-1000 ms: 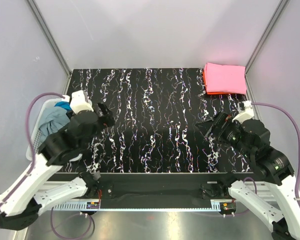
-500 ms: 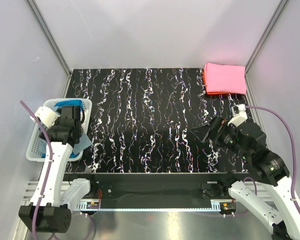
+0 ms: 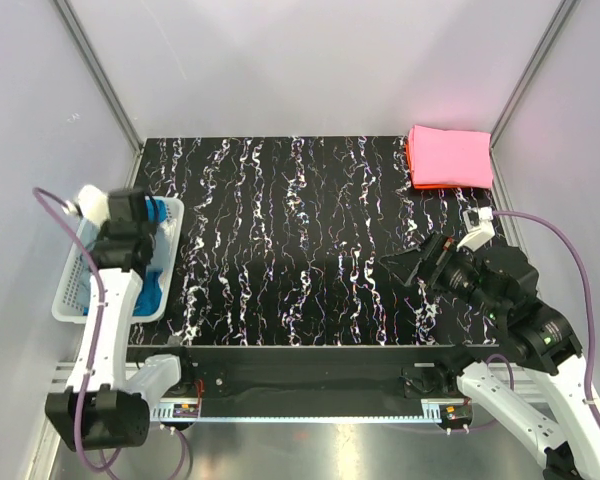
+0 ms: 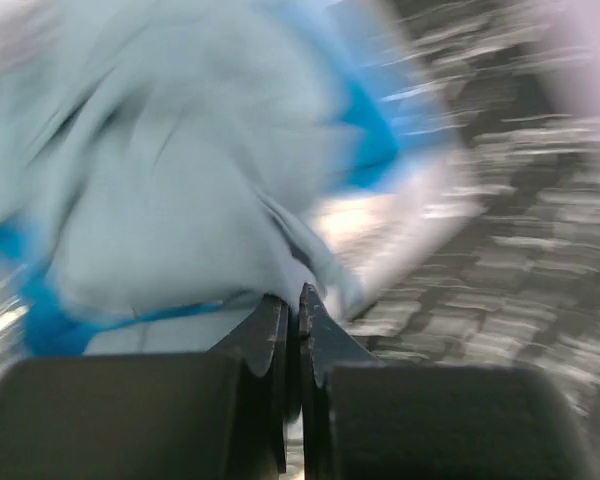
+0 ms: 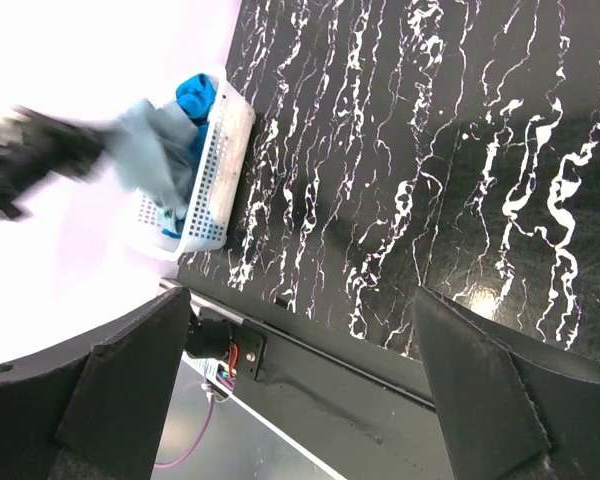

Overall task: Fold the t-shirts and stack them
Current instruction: Grab the tshirt from the pile, then move the tshirt to the center of the board

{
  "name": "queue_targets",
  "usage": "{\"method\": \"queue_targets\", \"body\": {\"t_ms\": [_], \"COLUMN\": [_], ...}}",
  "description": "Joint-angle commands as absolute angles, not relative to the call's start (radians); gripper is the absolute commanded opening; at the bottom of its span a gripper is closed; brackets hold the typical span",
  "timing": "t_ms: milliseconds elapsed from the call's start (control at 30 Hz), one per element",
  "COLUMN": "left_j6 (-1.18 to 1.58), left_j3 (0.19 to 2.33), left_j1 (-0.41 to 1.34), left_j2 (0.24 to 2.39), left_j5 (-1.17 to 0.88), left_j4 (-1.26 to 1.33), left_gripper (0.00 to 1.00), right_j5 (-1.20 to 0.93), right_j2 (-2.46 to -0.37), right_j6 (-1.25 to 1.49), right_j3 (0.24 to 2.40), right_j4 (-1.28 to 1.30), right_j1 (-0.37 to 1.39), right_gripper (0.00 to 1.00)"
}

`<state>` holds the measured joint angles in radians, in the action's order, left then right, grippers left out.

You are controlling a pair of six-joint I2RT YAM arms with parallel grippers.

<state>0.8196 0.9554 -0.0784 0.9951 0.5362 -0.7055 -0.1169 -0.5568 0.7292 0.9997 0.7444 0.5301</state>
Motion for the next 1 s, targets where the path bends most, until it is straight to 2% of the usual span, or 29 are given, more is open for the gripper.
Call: {"method": "queue_targets", "body": {"t_ms": [0,67,200,333,400,467,500,600,633,700,733,833,967], "left_j6": [0.672,0.716,0.889,0.876,0.836,0.802,0.792,0.790,0.787,0.761,0.743,0.706,0.678], "left_j3": [1.213,1.346,1.502,1.557,1.523,1.403,1.344,1.087,0.962,0.858,0.798,0.747,0.723], "left_j1": [-0.028,-0.005,0.122,0.432,0.488,0.520,0.523,0.523,0.523,0.523,0.525,0.544,0.571], "left_j2": [0.894,0.902,0.971,1.038,1.048,1.020,1.008,0.970,0.968,0.983,0.995,0.993,1.005], "left_j5": [0.242,0.146,-0.197,-0.275,-0.276,-0.252,-0.218,-0.155,-0.158,-0.173,-0.164,-0.075,-0.040], "left_j4": [-0.442,-0.370,-0.174,-0.075,-0.071,-0.093,-0.106,-0.143,-0.147,-0.172,-0.226,-0.337,-0.359], "left_gripper": [0.00,0.00,0.00,0.00,0.00,0.02,0.11,0.17,0.23,0.39,0.58,0.70,0.76], "right_j5": [-0.118,-0.111,-0.095,-0.081,-0.075,-0.066,-0.049,-0.005,0.027,0.069,0.084,0.121,0.163], "right_j2": [-0.560,-0.564,-0.587,-0.597,-0.598,-0.600,-0.600,-0.612,-0.618,-0.633,-0.640,-0.655,-0.754], "right_j6": [0.709,0.709,0.704,0.718,0.726,0.735,0.739,0.761,0.775,0.791,0.807,0.831,0.836], "right_j3": [1.034,1.040,1.055,1.062,1.062,1.062,1.063,1.062,1.063,1.063,1.060,1.039,0.994], "right_j4": [0.690,0.689,0.689,0.704,0.721,0.756,0.771,0.853,0.874,0.937,0.969,0.983,0.850], "right_j1": [0.532,0.534,0.532,0.532,0.532,0.532,0.532,0.532,0.532,0.532,0.532,0.532,0.532], "right_gripper": [1.00,1.00,1.00,1.00,1.00,1.00,1.00,1.00,1.00,1.00,1.00,1.00,1.00]}}
